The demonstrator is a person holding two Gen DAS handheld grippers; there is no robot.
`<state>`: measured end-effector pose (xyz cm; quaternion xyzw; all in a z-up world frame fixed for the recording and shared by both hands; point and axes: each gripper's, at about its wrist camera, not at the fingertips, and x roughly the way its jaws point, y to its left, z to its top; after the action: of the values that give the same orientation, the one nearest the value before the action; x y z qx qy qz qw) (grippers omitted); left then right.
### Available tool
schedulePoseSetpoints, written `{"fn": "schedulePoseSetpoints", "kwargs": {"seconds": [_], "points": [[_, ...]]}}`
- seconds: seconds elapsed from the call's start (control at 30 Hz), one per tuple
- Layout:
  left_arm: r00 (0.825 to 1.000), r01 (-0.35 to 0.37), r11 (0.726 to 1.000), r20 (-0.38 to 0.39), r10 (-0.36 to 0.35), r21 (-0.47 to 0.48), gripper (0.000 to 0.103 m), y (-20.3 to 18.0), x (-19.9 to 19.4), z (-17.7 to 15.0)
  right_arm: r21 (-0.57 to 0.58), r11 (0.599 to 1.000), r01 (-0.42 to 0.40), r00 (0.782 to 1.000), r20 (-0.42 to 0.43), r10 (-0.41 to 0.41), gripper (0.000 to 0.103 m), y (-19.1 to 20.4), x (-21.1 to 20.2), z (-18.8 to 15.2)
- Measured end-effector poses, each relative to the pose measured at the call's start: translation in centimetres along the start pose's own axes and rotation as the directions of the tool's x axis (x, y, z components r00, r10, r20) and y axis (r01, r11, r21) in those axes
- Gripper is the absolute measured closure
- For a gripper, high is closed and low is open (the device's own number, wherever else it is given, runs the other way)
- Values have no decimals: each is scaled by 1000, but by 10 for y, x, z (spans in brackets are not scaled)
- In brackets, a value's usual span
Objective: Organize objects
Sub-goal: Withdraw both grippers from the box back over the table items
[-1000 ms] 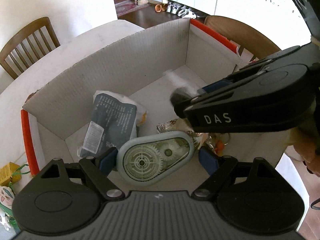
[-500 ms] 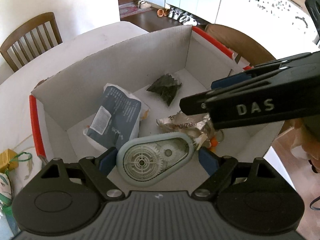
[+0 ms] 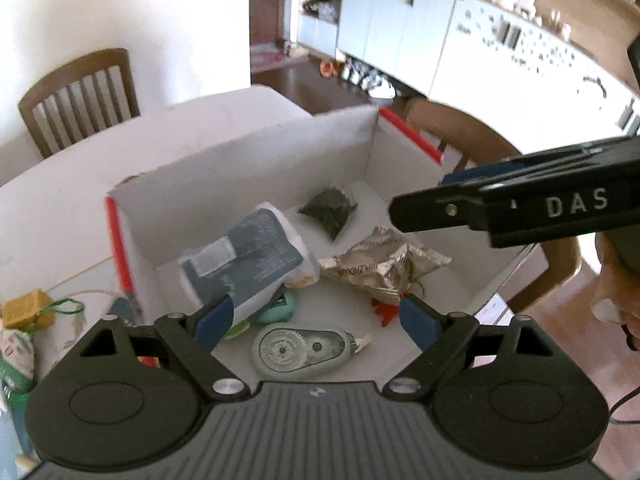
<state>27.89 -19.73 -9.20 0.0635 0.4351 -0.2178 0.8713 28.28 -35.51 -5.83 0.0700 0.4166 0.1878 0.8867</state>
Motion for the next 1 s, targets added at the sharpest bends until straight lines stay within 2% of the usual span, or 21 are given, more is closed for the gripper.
{"fn": "schedulePoseSetpoints", "kwargs": {"seconds": [0.23,0.57,0.7,0.8,0.93,1.0], "points": [[993,-21,998,117,27,-54,13,14,-48,-11,-48,999,-8,997,78,11,36,23,-28,-3],[963,-87,992,247,106,-86,13,50,-111,-36,-82,997,-14,991,131,25,31,73,-43,-17],[952,-106,989,275,132,-106,12,74,-133,-51,-92,995,-32,989,138,45,23,101,-40,-24],[945,-123,984,287,155,-129,5,97,-147,-62,-105,994,-40,989,135,55,18,126,-35,-28],[944,-134,979,280,173,-153,5,128,-159,-76,-109,992,-63,989,130,77,11,157,-26,-36],[941,-144,975,281,188,-169,0,143,-164,-84,-114,990,-80,988,122,94,9,171,-21,-39]]}}
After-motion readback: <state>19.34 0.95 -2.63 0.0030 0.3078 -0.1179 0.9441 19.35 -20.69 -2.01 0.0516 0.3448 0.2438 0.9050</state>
